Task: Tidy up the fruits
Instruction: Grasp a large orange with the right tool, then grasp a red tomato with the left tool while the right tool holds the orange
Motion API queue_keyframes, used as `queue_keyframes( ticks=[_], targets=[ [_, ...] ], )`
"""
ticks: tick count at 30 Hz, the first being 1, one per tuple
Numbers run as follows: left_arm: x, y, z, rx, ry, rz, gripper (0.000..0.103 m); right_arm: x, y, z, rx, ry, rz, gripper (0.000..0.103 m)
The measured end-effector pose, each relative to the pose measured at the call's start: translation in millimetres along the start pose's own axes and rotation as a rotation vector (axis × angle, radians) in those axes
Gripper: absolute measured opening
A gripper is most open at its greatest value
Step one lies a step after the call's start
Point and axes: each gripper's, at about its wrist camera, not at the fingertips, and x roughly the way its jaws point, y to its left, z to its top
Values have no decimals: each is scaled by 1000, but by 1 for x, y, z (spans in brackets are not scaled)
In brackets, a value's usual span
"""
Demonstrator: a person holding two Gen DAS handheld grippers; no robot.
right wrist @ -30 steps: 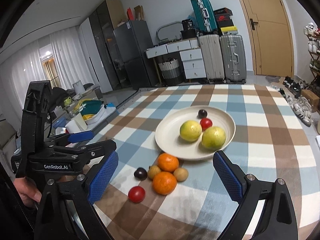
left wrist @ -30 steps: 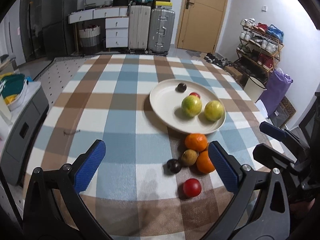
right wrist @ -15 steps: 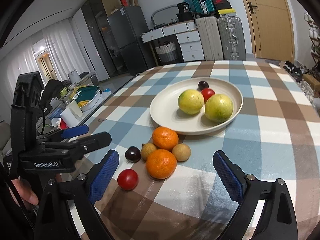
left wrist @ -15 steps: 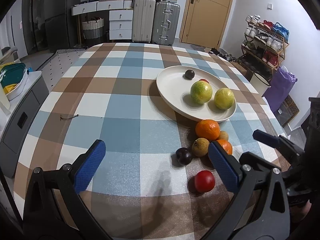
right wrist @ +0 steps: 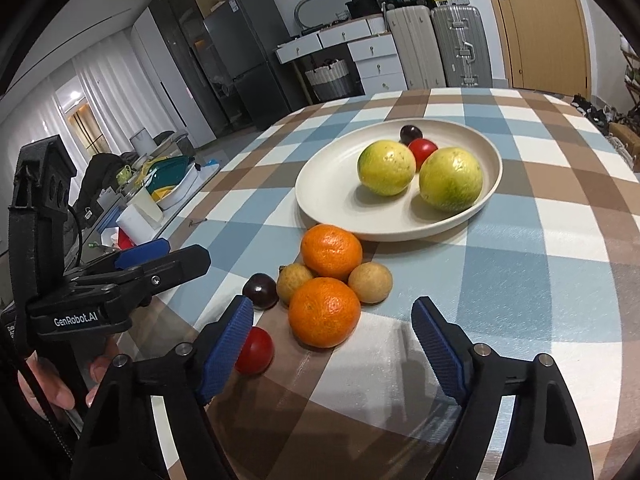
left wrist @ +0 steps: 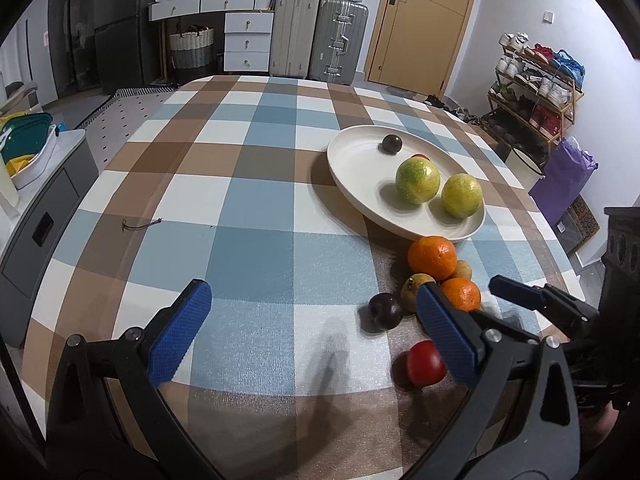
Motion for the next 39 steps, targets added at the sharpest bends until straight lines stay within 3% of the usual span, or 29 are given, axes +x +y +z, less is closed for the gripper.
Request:
queue_keyframes(
  ticks=[8,12,30,39],
  targets=[
    [2,3,-2,-4,9,0,102,12,2,0,26,44,24,63],
    [3,4,-4,-5,14,-3,102,18,1,-1,32,63,17,42],
    [0,2,-4,6,26,-14,102,-2,-4,3,57,6,43,41],
    [5,-5,-7,11,62,-76,102,-12,-14,3,77,-20,36,41]
  ],
)
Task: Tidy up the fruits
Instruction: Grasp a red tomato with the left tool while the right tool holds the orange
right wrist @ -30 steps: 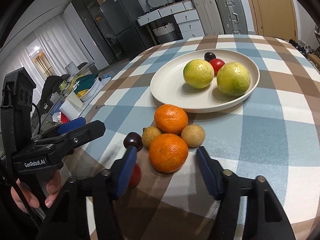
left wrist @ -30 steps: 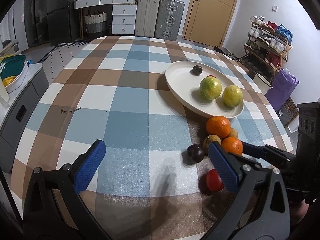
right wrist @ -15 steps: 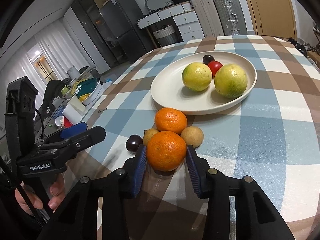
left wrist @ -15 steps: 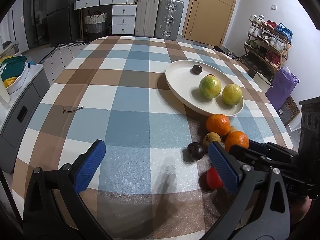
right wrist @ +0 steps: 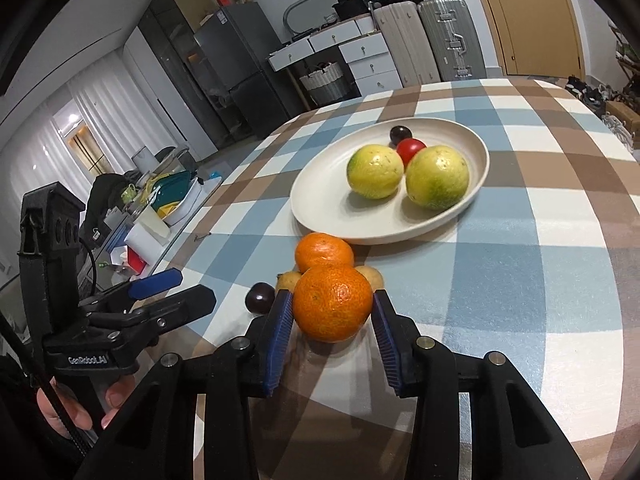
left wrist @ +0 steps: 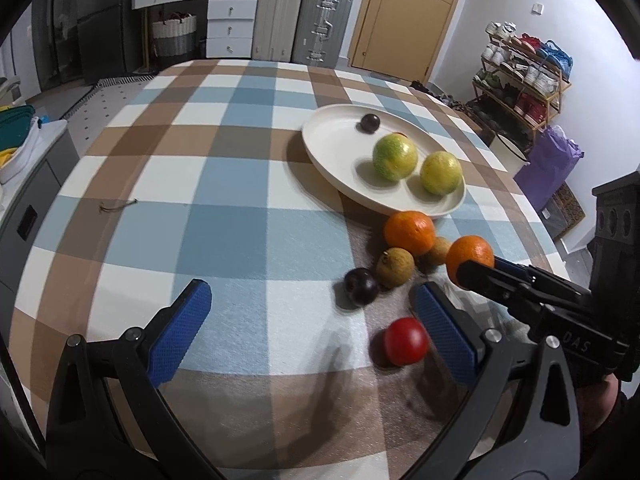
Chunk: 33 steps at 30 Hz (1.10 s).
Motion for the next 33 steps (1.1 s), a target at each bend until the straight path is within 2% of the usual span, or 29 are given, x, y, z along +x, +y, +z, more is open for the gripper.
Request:
queue_keyframes(
  ticks=[10,23,26,28,29,31,33],
  targets=[
    [12,-18,-15,18,59,-51,102,-6,-4,-3,13,-12,6,41],
    [22,-39,-27,66,95,-101,99,-12,-9,-5,19,-29,14,41],
    [24,-42,-28,80,105,-107,89,-13,-10,-6,22,-32,13,41],
    [26,-44,-28,92,116,-105,73,-14,-11,-6,25,-34,13,41],
    [27,-45,-29,99,119,-100,72,-15,-11,-6,25,-35,13,41],
    [26,-46,-29,105,121,-118,55,-16,-11,-6,25,-37,12,41],
    [25,-47,-30,114,122,-128,43,-16,-11,-7,26,-39,12,41]
  ],
)
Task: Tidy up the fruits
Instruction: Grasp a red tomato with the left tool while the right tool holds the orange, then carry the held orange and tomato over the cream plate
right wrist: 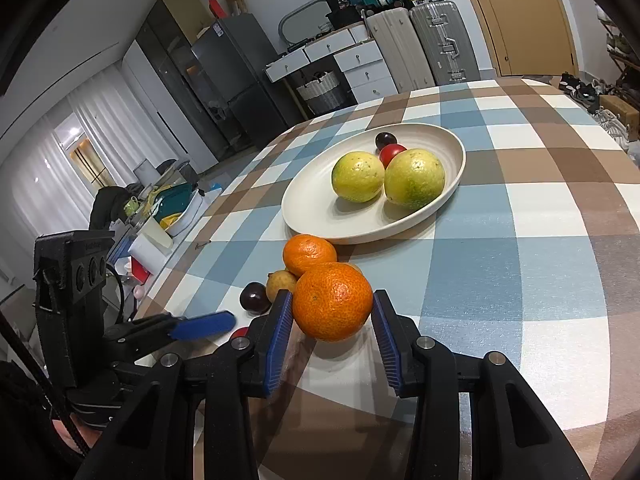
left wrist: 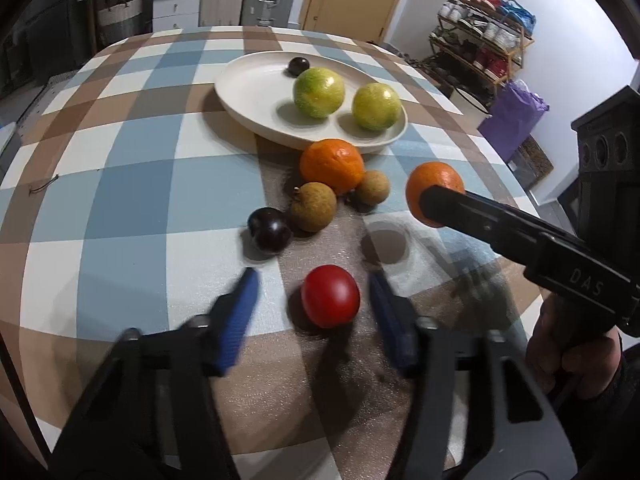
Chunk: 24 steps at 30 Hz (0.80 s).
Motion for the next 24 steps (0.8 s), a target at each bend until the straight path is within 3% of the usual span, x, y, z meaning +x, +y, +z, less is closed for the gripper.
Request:
queue_keyframes(
  ticks=[3,13,24],
  targets=[
    [1,1,-1,-9,8,-45,26,0,0,0,-1,1,1,41],
    [-10,-1,2,-1,-18,-71,26,-4,0,3,-3,-8,-4,41],
    [-19,10,27,-8,-44,-103,26,-9,4,20,-27,-35,18,41]
  ],
)
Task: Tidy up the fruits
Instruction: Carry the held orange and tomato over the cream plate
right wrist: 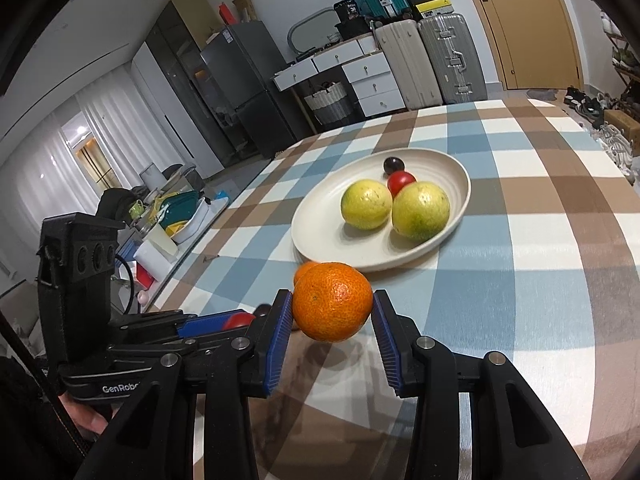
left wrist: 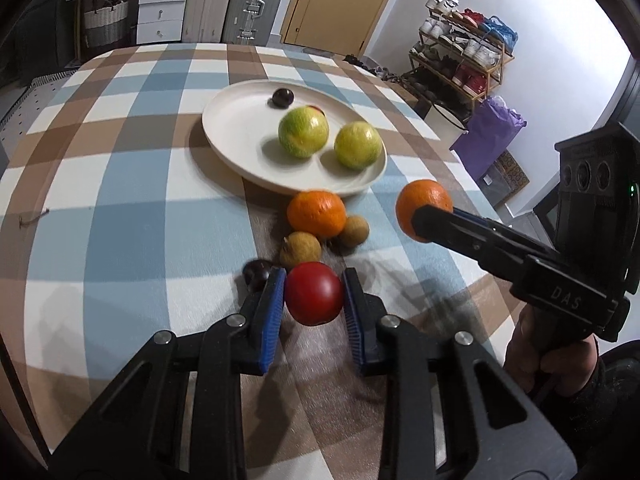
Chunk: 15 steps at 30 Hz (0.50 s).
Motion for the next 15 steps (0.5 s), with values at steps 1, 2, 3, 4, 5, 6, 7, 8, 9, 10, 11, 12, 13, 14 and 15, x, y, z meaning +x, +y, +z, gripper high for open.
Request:
queue_keyframes(
  ticks=[1,2,3,4,5,6,7,8,9,10,11,12,13,14,15],
  targets=[
    [-1,1,4,-2,-2,-5,26,0,0,2,3,-2,6,41],
    [-1,3,6,-6,-5,-8,26,0,-1,4,6,-3,12,41],
    [-1,4,9,-8,-6,-12,26,1,-1,6,9,-4,18,41],
    [-1,6,13,-14,-5,-17,26,1,-2,8,12,-5,22,41],
    [-2,8,17,-17,-6,-19,26,2,-2,11,13,-7,24,41],
    [-1,8,20,-19,-8,-21,26,3,-3,14,13,-9,25,41],
    [-1,10,25,-20,-10,-23,26,4,-4,16,13,-10,27,41],
    [-1,11,29,-21,-14,-22,26,4,-4,18,13,-10,28,41],
    [-1,11,33,-22,-17,-22,26,6,-5,22,14,-11,30,41],
    [0,13,40,-23,-21,-25,26,6,-5,23,14,-12,31,41],
    [1,14,45,-23,-23,-25,26,8,-6,27,14,-12,34,41],
    [3,15,51,-24,-24,-22,26,9,-7,30,14,-12,37,41],
    [5,17,57,-25,-23,-22,26,11,-7,34,14,-12,40,41],
    [7,18,63,-26,-21,-24,26,13,-7,37,12,-12,44,41],
    [10,19,68,-27,-20,-24,26,15,-8,40,11,-11,49,41]
  ],
)
